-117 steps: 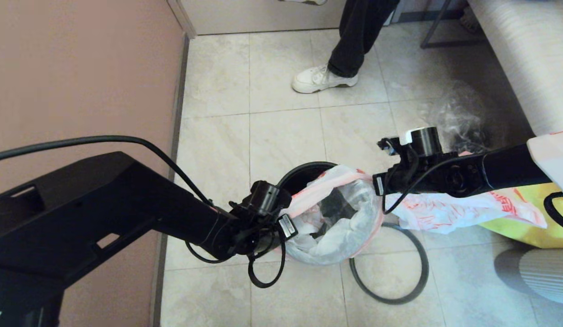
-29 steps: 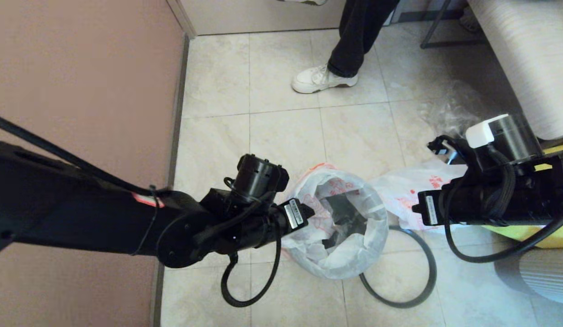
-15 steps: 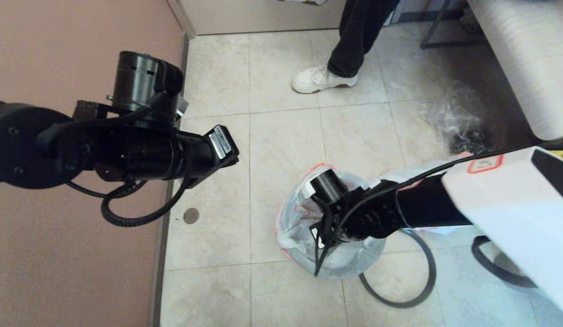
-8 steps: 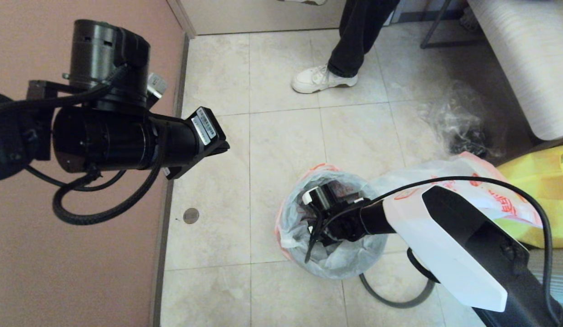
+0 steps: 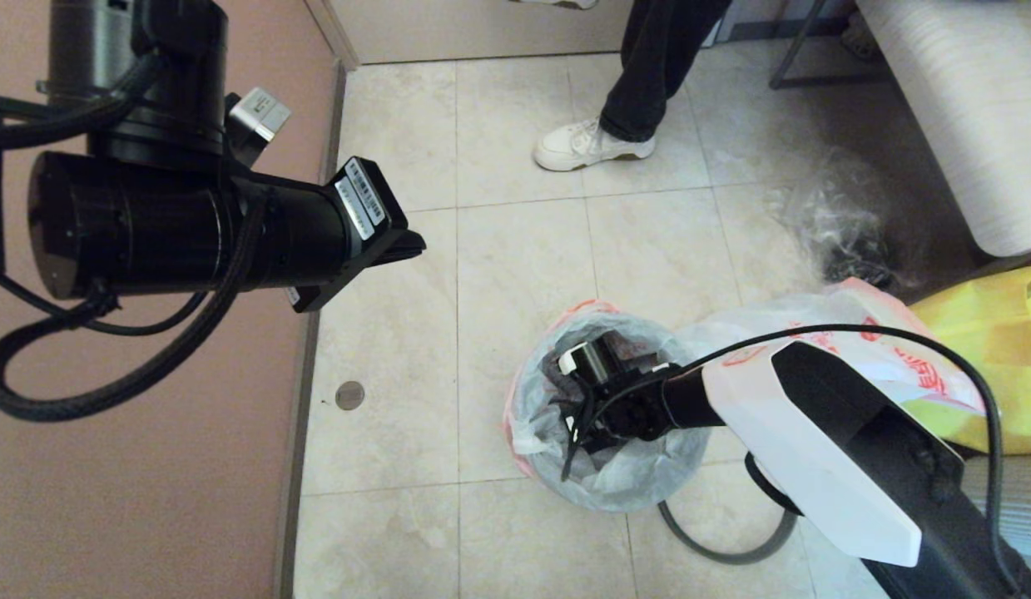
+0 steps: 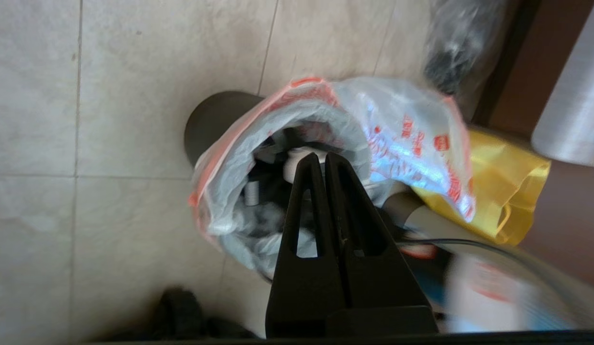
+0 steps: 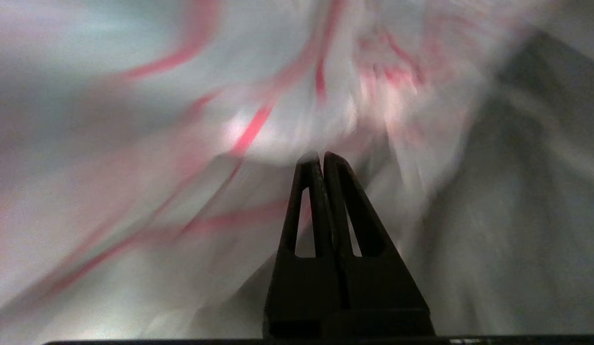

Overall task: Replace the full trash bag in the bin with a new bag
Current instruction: Put the new garbage bag on the trash can, then place the trash can ring on the trash can

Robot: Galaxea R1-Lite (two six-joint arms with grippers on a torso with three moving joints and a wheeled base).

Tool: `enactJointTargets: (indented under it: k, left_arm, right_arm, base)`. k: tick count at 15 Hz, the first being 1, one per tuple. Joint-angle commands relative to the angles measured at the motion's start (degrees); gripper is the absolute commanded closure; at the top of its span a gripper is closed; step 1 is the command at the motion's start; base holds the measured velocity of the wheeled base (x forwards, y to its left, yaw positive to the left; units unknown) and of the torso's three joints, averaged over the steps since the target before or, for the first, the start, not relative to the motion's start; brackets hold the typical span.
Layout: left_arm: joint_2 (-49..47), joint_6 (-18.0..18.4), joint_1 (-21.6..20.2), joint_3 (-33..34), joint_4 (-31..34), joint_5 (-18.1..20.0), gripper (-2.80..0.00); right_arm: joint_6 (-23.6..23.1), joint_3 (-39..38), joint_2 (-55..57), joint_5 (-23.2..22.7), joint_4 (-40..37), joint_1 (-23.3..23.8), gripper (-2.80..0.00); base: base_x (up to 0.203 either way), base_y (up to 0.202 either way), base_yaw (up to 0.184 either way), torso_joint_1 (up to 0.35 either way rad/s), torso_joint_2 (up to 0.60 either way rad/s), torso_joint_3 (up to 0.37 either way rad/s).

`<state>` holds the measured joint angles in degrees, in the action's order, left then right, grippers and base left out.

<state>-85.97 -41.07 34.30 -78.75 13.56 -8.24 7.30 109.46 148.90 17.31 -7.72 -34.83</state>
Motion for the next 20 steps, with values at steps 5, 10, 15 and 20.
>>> enactJointTargets:
  k: [5, 10, 15, 20]
  left_arm:
    - [-2.83, 3.46, 1.05, -0.61, 4.78, -0.11, 0.0]
    - [-5.46, 3.98, 2.05, -2.31, 9.63, -0.46, 0.0]
    - [-8.11, 4.0, 2.62, -3.04, 9.56, -1.43, 0.0]
    - [-11.25, 3.98, 5.07, -2.79, 9.38, -4.79, 0.0]
  right_arm:
    - [8.99, -20.28, -36.17, -5.0, -13.16, -5.0, 0.0]
    - [9.37, -47.79, -61.24, -8.31, -18.32, 7.19, 0.0]
    - [-3.14, -56.15, -45.48, -16.63, -5.76, 33.18, 0.0]
    - [-15.18, -48.27, -15.29, -18.14, 7.28, 38.47, 0.0]
  base:
    - [0.0, 0.0, 0.0, 0.0, 0.0, 0.0]
    - [0.0, 0.0, 0.0, 0.0, 0.0, 0.0]
    - [0.0, 0.0, 0.0, 0.0, 0.0, 0.0]
    - [0.0, 0.0, 0.0, 0.0, 0.0, 0.0]
